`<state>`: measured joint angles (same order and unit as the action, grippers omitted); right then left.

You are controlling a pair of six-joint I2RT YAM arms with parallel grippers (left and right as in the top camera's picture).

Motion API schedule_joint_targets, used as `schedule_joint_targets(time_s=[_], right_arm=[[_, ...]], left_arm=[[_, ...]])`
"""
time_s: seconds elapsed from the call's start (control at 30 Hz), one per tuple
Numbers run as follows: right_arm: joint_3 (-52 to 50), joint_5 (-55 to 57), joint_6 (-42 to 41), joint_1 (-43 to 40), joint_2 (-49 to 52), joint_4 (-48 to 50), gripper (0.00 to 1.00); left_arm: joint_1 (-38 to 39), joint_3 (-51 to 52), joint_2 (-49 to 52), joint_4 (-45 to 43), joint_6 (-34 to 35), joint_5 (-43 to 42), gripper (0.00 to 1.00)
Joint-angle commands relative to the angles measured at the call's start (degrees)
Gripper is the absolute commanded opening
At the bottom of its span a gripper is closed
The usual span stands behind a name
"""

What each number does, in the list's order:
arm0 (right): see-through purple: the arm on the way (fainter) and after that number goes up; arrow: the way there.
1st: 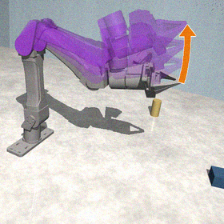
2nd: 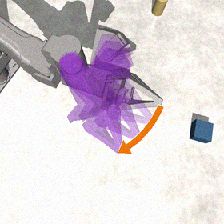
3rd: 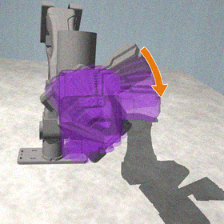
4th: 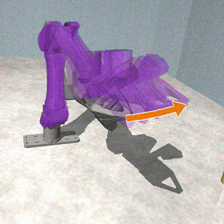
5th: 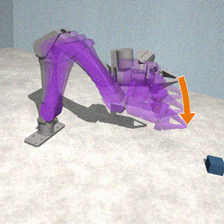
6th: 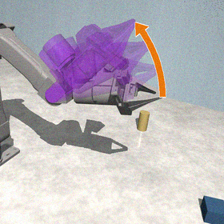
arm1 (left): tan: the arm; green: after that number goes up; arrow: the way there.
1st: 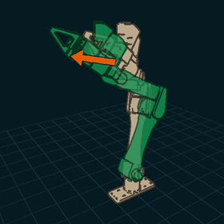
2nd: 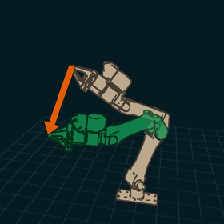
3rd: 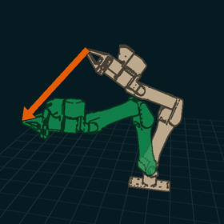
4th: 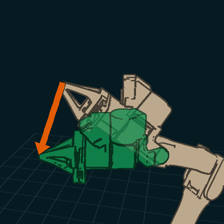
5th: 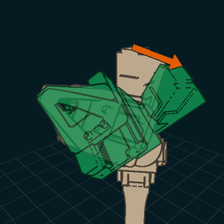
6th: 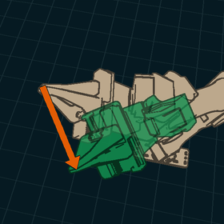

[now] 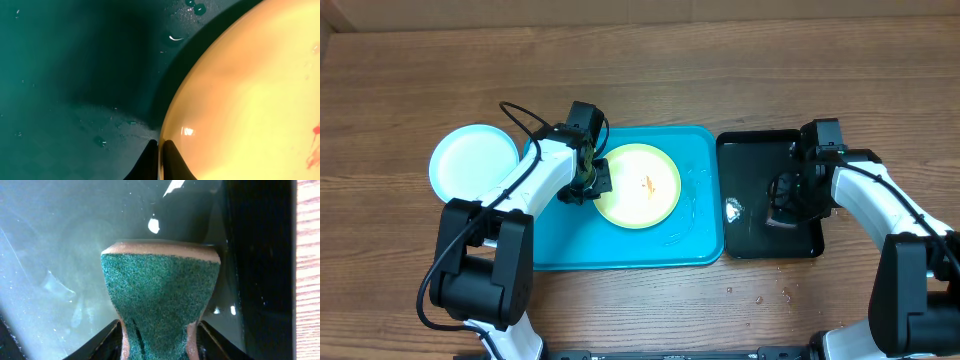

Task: Clean dirty plates on tray and stack at the side
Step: 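Lower right gripper into black tray and grasp green sponge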

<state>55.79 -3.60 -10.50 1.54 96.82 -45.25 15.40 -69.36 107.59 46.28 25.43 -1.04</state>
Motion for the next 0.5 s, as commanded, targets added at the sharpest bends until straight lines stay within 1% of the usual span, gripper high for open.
schedule_joint_targets(time_s=[0.0,0.03,0.07,0.1,0.2,0.3,0.33,0.4,0.43,0.47], right_arm=[[-0.3,0.5,-0.2,0.2,-0.6,0.3,0.34],[-0.3,0.5,-0.2,0.2,-0.6,0.3,0.19],[-0.3,0.5,-0.2,0.2,-0.6,0.4,0.08],[-0.3,0.5,-0.2,0.2,-0.6,0.4,0.04],[0.7,-0.7,-0.2,0.2,-0.6,-0.2,0.04],[3.6,-1.4,-0.2,0.2,-0.6,-2.8,0.04],[4.8,-1.4,-0.2,0.3,-0.6,-3.9,0.04],[7.4,-1.4,-0.2,0.5,-0.6,-6.1,0.04],[8.8,-1.4,-0.1,0.7,-0.6,-7.1,0.04],[10.1,-1.4,0.0,0.9,-0.6,-8.1,0.04]], left_arm=[[0.8,0.5,0.8,0.1,0.8,-0.5,0.05],[0.8,0.5,0.8,0.0,0.8,-0.5,0.06],[0.8,0.5,0.8,0.0,0.8,-0.5,0.06],[0.8,0.5,0.8,-0.1,0.8,-0.5,0.06],[0.8,0.5,0.8,-0.7,0.8,-0.4,0.10],[0.7,0.5,0.8,-1.6,0.8,-0.3,0.21],[0.7,0.5,0.8,-1.9,0.8,-0.3,0.22],[0.7,0.5,0.8,-2.3,0.8,-0.3,0.23],[0.7,0.5,0.8,-2.5,0.8,-0.3,0.20],[0.7,0.5,0.8,-2.4,1.0,-0.3,0.14]])
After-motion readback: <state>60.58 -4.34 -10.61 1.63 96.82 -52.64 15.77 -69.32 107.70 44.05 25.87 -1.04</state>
